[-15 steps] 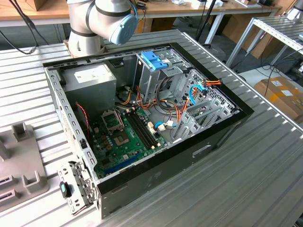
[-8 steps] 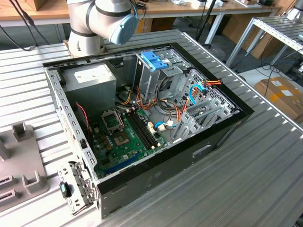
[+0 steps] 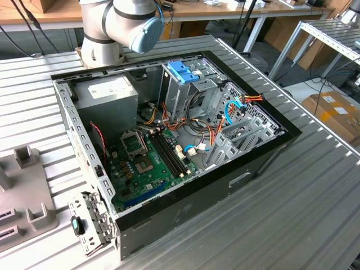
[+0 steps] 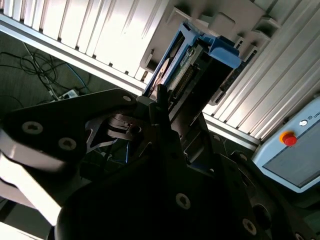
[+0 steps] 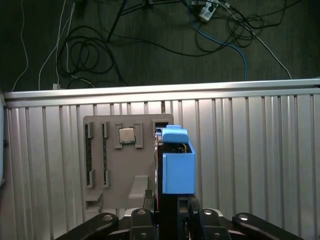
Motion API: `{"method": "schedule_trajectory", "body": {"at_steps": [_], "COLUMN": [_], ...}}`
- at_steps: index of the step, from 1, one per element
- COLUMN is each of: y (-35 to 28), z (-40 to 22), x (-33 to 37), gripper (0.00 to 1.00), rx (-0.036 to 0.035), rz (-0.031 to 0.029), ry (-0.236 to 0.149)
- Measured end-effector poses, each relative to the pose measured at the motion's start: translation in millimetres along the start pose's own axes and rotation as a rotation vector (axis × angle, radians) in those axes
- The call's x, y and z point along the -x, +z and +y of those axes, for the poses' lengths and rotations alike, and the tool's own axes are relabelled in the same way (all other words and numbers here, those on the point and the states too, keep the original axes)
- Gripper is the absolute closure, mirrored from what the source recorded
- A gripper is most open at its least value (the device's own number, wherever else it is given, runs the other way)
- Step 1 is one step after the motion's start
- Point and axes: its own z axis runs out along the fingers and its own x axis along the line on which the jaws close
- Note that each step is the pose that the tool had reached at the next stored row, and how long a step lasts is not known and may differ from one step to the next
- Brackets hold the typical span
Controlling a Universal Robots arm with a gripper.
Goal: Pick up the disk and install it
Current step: 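Pick up the disk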
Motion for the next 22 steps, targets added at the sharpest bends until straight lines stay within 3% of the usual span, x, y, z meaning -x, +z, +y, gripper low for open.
{"method": "schedule_trajectory", "body": {"at_steps": [13, 22], "y": [-0.5, -0.4], "z": [-0.4, -12.5], "x": [0.0, 0.6], "gripper": [0.65, 0.65], "rx": [0.0002, 0.0001], "rz": [0.0001, 0.0001], "ry": [0.0, 0.0]}}
